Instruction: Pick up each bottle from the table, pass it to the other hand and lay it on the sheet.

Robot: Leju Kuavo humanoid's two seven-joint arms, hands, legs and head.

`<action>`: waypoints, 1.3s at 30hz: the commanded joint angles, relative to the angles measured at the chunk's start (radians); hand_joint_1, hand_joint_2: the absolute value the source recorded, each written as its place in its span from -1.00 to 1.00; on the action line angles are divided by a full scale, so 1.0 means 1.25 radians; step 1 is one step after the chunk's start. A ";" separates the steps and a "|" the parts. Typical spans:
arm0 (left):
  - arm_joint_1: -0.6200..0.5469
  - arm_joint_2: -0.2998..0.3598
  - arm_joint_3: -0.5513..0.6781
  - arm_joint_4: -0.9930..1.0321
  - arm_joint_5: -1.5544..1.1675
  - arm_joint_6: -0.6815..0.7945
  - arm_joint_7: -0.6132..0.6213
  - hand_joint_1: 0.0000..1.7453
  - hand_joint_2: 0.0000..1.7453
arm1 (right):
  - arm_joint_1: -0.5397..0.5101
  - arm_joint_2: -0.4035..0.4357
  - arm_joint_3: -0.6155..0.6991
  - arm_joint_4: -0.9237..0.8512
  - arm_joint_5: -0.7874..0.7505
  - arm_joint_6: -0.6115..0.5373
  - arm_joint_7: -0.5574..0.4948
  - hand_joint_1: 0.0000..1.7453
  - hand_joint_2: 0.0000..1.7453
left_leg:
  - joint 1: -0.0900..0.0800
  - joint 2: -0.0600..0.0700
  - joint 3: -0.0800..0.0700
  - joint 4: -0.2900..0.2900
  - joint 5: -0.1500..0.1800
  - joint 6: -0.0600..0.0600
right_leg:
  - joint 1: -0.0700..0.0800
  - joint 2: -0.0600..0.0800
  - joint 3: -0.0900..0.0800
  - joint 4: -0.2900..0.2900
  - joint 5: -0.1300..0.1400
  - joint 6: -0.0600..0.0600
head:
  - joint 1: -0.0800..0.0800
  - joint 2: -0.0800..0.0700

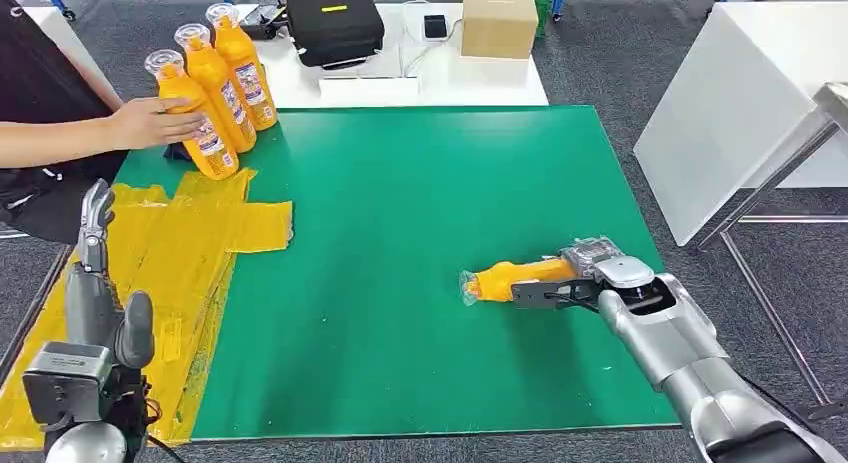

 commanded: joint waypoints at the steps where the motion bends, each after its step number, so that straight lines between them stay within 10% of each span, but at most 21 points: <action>1: -0.014 0.010 -0.005 0.046 0.024 -0.003 -0.008 -1.00 -1.00 | 0.052 -0.023 0.049 0.041 -0.041 0.019 -0.001 1.00 1.00 | 0.001 -0.002 0.001 -0.001 0.000 0.000 | 0.001 -0.002 0.002 -0.002 0.000 -0.001 | 0.000 0.000; 6: 0.003 0.007 0.000 0.058 0.033 -0.009 -0.030 -1.00 -1.00 | 0.056 0.003 0.008 0.046 -0.085 -0.027 -0.002 1.00 1.00 | 0.001 -0.002 0.002 -0.002 0.001 0.000 | 0.001 -0.002 0.003 -0.003 0.001 -0.001 | 0.000 0.000; 10: 0.097 0.022 0.003 0.039 0.239 -0.220 0.089 -1.00 -1.00 | 0.129 0.128 -0.189 -0.188 -0.491 -0.043 0.054 1.00 1.00 | 0.001 0.001 0.001 -0.001 0.000 0.000 | 0.001 0.001 0.002 -0.002 0.001 -0.002 | 0.000 0.000; 14: 0.112 0.018 0.014 0.049 0.243 -0.232 0.065 -1.00 -1.00 | 0.138 0.109 -0.162 -0.243 -0.535 -0.041 0.107 1.00 1.00 | 0.001 0.008 0.000 -0.001 -0.001 -0.001 | 0.002 0.007 0.007 -0.001 0.002 -0.001 | 0.000 0.000; 21: 0.129 0.024 -0.036 0.069 0.540 -0.414 0.108 -1.00 -1.00 | 0.209 0.107 -0.038 -0.526 -1.127 -0.050 0.086 1.00 1.00 | 0.001 0.007 -0.007 0.000 0.000 -0.002 | 0.002 0.006 -0.001 0.001 0.002 -0.004 | 0.000 0.000; 22: 0.125 0.025 -0.050 0.064 0.538 -0.413 0.112 -1.00 1.00 | 0.216 0.102 -0.020 -0.538 -1.137 -0.055 0.081 1.00 1.00 | 0.001 0.006 -0.009 0.000 0.000 -0.002 | 0.003 0.006 -0.002 0.001 0.002 -0.004 | -0.001 0.000; 39: 0.071 0.050 -0.179 0.030 0.499 -0.421 0.101 -1.00 1.00 | 0.145 0.116 0.179 -0.461 -1.176 -0.050 0.036 1.00 1.00 | 0.002 0.005 -0.011 0.000 0.001 -0.002 | 0.003 0.005 -0.004 0.001 0.002 -0.004 | 0.000 0.000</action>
